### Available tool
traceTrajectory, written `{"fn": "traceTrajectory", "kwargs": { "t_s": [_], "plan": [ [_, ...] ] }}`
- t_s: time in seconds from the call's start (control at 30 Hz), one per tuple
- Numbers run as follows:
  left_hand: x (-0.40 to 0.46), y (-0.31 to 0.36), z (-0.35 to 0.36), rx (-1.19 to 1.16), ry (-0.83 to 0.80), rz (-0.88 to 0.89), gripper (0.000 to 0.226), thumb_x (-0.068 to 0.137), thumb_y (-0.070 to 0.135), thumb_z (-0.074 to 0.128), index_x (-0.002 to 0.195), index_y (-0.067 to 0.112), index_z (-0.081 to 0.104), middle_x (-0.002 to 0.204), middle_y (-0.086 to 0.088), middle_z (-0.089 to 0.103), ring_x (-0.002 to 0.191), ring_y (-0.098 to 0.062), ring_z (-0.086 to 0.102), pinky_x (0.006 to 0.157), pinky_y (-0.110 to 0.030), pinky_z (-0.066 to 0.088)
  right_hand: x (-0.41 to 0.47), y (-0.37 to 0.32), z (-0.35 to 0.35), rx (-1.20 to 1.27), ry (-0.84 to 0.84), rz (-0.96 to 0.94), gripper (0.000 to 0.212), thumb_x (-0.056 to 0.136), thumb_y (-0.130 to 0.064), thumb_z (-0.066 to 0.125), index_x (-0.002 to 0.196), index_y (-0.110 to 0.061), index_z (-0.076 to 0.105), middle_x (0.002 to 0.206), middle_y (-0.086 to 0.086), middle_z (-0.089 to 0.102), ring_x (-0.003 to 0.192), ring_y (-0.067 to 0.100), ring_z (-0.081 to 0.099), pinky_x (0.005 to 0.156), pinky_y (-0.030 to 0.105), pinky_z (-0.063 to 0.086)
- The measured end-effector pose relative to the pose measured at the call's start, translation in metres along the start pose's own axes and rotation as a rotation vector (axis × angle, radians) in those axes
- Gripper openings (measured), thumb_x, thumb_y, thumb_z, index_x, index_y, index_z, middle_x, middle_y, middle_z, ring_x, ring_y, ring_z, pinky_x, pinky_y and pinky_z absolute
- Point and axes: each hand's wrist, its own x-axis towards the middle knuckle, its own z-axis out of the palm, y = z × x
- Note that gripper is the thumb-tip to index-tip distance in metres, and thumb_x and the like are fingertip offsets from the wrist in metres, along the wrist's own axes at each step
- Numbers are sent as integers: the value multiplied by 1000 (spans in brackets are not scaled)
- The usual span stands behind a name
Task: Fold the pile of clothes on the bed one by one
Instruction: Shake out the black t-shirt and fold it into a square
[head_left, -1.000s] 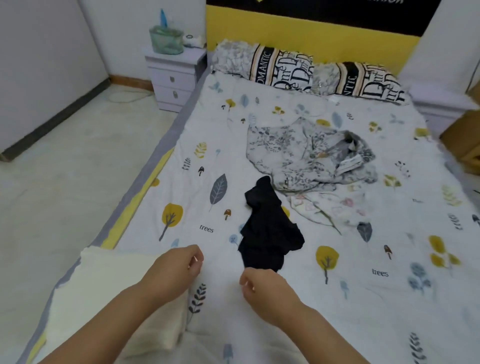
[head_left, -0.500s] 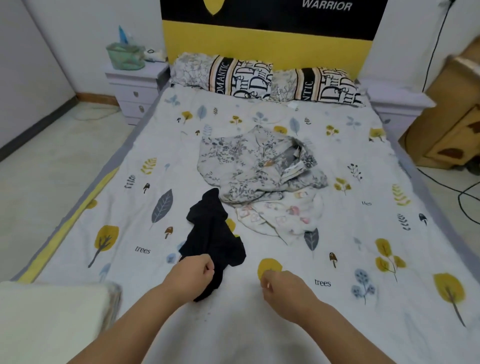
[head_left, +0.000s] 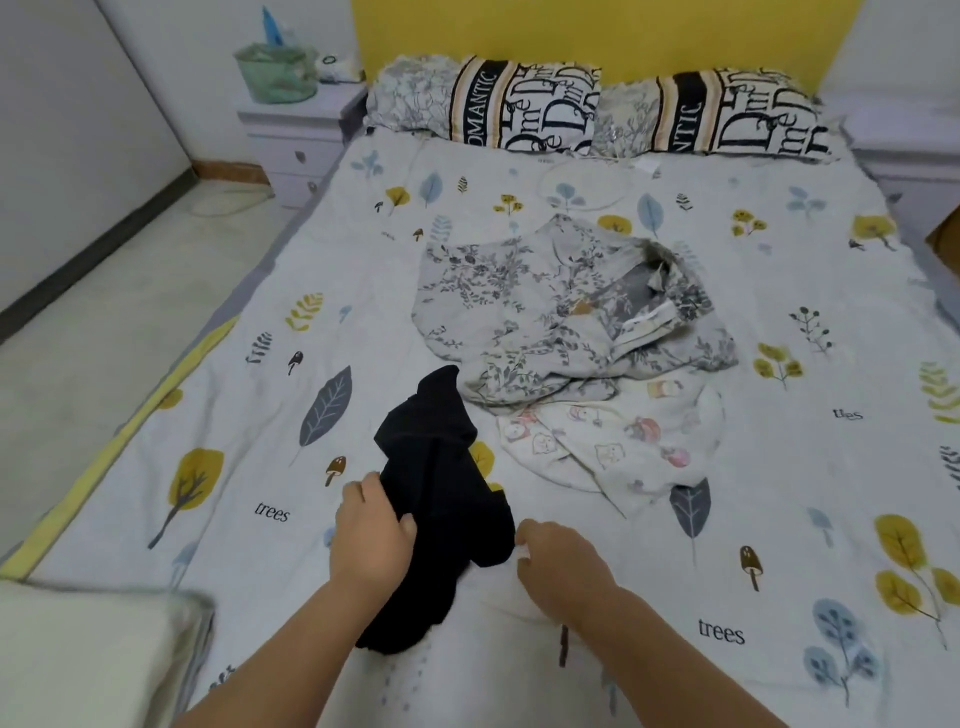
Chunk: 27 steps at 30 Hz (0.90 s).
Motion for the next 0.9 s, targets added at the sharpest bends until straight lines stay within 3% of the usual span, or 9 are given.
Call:
{"fn": "traceTrajectory", "kwargs": {
  "t_s": [0.17,0.27,0.37,0.4,0.47,0.53,0.6,0.67,0.9],
  "plan": [
    [44,-7,25,-232,-72,-118,82,86,27,63,145,1,13,149,-17,25,134,-33,33,107,-43,32,51,-17,16,23,78,-34,41,93,-25,45,131,-15,37,129,9,44,115,25,43,95,34,41],
    [57,-10,38,-299,-210,-114,41,91,22,56,126,3,47,128,-16,52,117,-30,51,101,-39,40,72,-25,26,-10,70,-4,79,89,-35,57,149,-19,8,155,10,10,141,29,16,110,39,27],
    [52,-5,33,-494,-381,-88,21,95,21,48,99,7,62,103,-12,66,99,-25,61,93,-36,47,82,-31,41,-68,3,-23,106,79,-38,67,149,-28,-12,156,7,-16,144,32,-9,116,47,13],
    [49,-1,26,-601,-429,-89,21,95,21,48,86,8,62,92,-11,67,89,-22,63,85,-34,49,83,-33,46,-60,-34,-41,105,76,-35,68,149,-29,-7,157,6,-12,144,32,-7,116,47,13],
    [44,5,9,-701,-461,-69,23,94,22,50,75,9,54,77,-11,59,73,-19,57,70,-30,46,82,-38,55,84,-21,-92,74,74,-26,66,139,-21,29,149,7,27,139,29,22,111,41,28],
    [38,8,-13,-711,-462,-46,20,93,22,52,77,10,51,74,-11,53,70,-19,52,65,-29,42,72,-45,52,294,76,-134,25,77,-17,59,100,-21,50,109,3,60,104,22,54,90,37,46],
    [31,13,-38,-764,-438,-14,18,92,21,53,79,9,54,74,-11,55,71,-20,53,66,-30,43,52,-54,35,443,110,-145,10,82,-16,56,87,-20,48,86,-1,61,80,16,57,72,31,49],
    [24,23,-69,-808,-369,32,20,91,20,55,80,4,58,74,-11,60,71,-21,59,66,-30,46,28,-61,9,527,160,-159,12,82,-20,59,90,-17,51,83,0,62,75,15,58,63,24,45],
    [-10,76,-182,-972,-210,150,13,90,15,57,79,12,53,58,-5,58,43,-9,53,40,-15,39,-65,-70,-105,545,265,-211,20,79,-12,58,89,-29,53,61,-2,52,53,10,47,51,26,36]
  ]
}}
